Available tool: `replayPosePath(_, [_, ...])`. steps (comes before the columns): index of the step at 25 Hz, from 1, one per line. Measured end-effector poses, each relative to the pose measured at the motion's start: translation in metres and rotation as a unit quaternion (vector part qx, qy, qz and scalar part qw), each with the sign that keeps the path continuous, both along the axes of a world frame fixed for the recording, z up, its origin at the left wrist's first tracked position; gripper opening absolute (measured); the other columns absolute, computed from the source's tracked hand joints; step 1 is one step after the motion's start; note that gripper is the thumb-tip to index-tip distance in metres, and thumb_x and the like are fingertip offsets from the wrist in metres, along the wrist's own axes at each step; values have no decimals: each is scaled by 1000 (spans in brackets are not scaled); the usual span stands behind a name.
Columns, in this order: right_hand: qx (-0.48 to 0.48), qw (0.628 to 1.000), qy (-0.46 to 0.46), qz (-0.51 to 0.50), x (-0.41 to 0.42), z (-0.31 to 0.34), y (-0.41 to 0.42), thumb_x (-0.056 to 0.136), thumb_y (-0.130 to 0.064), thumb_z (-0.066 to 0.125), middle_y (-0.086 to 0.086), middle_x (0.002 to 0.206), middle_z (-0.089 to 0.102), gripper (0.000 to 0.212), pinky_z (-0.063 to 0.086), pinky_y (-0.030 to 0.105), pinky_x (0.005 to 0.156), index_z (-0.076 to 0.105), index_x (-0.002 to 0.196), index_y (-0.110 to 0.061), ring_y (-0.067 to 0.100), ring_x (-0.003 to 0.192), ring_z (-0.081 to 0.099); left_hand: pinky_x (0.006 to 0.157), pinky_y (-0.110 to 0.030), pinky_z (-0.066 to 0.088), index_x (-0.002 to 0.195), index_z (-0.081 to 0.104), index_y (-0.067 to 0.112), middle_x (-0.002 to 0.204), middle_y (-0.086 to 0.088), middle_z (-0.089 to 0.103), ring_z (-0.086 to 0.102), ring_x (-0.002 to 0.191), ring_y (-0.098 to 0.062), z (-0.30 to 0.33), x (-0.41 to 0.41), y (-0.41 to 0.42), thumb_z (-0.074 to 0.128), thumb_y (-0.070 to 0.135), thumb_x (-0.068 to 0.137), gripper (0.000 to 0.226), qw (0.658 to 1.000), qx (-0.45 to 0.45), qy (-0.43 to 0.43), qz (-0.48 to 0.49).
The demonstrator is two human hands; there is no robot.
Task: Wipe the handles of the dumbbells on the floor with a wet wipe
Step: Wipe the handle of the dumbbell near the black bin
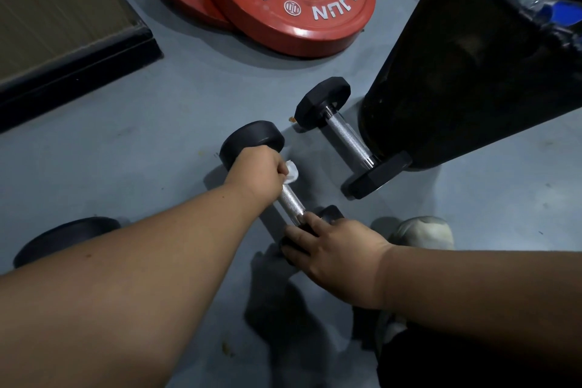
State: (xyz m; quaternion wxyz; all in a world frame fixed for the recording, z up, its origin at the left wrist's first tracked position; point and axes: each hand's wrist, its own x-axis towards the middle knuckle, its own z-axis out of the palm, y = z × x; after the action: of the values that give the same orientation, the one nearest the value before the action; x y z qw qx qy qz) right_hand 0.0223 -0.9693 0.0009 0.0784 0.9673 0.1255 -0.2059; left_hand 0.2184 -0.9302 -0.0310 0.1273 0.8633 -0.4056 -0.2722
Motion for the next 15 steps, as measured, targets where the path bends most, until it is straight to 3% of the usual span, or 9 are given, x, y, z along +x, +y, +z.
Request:
replayPosePath(4, [48, 994, -94, -27, -14, -16, -19, 88, -22, 65, 17, 146, 53, 55, 60, 42, 61, 57, 140, -7, 40, 124, 59, 97, -34, 50, 115, 73, 21, 112, -3, 72, 65, 106, -23, -2, -2, 0, 59, 17, 94, 25, 1000, 2, 12, 11])
replayPosePath(7, [88, 987, -125, -55, -22, -20, -33, 84, -12, 70, 23, 145, 52, 59, 62, 44, 61, 55, 140, -2, 41, 121, 62, 98, -34, 49, 115, 73, 19, 112, -3, 72, 65, 107, -24, -1, -5, 0, 58, 17, 95, 25, 1000, 10, 26, -3])
replayPosePath(10, [103, 984, -131, -64, -27, -19, -41, 77, -6, 69, 20, 143, 55, 69, 62, 41, 58, 52, 143, -10, 41, 120, 62, 94, -35, 51, 109, 75, 17, 106, -5, 73, 66, 102, -25, -1, -12, 6, 58, 15, 94, 22, 1000, 4, 29, -6])
replayPosePath(12, [111, 983, -135, -53, -24, -17, -42, 72, -5, 71, 15, 140, 58, 70, 59, 35, 53, 57, 141, -13, 37, 117, 64, 89, -30, 51, 103, 76, 19, 102, -3, 73, 66, 98, -22, -1, -17, 11, 59, 14, 92, 21, 999, -16, 36, 20])
replayPosePath(15, [132, 983, -124, -40, -19, -18, -38, 75, -4, 70, 16, 140, 58, 65, 59, 39, 55, 58, 139, -11, 39, 112, 64, 82, -23, 49, 98, 77, 19, 97, -1, 73, 65, 93, -18, 0, -32, 17, 60, 15, 88, 20, 998, 3, 67, 17])
